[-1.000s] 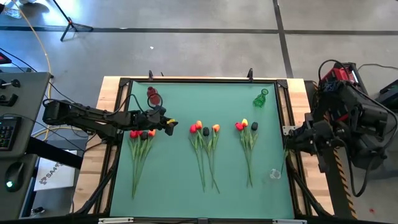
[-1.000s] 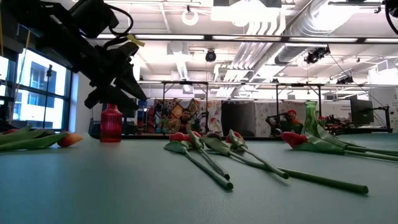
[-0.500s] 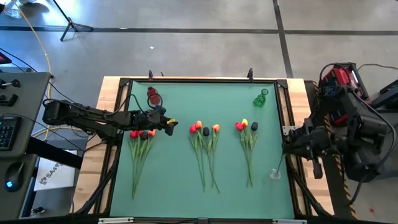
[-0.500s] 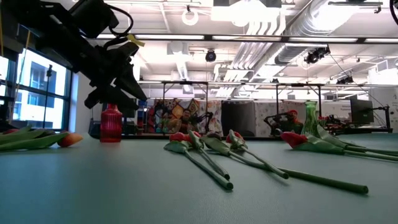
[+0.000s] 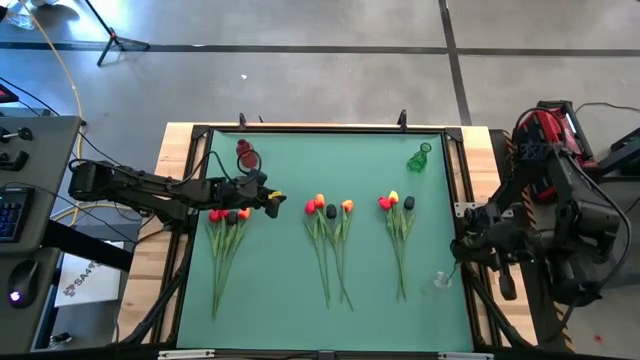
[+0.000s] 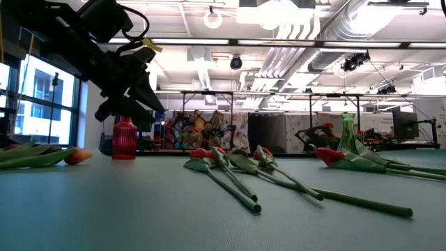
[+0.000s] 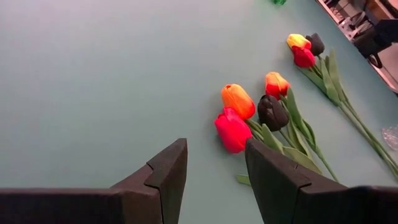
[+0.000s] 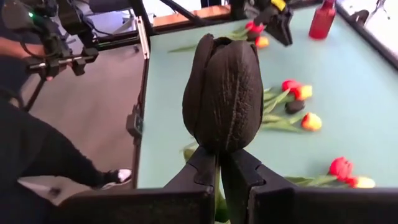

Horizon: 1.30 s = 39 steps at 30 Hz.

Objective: Sort flowers into vase by color
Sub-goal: Put the right black tulip into the transparent flower vase

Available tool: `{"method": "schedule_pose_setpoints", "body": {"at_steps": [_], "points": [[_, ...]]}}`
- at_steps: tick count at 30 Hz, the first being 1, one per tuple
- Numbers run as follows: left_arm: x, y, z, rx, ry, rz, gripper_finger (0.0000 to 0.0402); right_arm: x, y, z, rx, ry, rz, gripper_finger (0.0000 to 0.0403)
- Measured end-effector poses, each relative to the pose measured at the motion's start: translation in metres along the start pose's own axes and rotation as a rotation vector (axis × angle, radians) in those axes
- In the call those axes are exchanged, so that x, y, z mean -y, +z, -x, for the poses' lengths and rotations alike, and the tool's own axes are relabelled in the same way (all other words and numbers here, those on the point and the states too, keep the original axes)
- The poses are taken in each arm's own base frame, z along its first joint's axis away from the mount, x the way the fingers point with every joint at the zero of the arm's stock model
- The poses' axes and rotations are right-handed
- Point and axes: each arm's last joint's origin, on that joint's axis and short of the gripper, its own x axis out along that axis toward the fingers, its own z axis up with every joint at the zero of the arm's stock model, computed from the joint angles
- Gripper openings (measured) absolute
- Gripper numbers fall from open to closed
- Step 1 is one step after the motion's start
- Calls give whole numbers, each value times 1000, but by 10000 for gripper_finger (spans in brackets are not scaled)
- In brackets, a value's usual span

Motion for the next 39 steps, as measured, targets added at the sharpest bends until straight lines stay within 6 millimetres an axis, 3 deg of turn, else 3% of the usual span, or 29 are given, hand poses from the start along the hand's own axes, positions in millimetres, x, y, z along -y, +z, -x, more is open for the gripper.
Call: {"method": "schedule_pose_setpoints", "body": {"at_steps": [5, 15, 23, 27, 34, 39], "points": [[2, 1, 0, 0, -30, 5, 152, 0, -1, 0, -40, 9, -89, 19], [9, 8, 1, 71, -104, -36, 152, -1, -3, 0, -105, 17, -258, 133], [10, 8, 1, 67, -119, -39, 152, -4, -1, 1, -130, 47, -338, 143], [12, 10, 1, 68, -155, -40, 152, -2, 12, 10, -63, 87, -389, 140], [12, 10, 1, 71, -150, -40, 152, 14, 56, 41, 211, 146, -472, 140], [12, 10, 1, 69, -153, -37, 152, 32, 78, 46, 288, 82, -523, 140]]}}
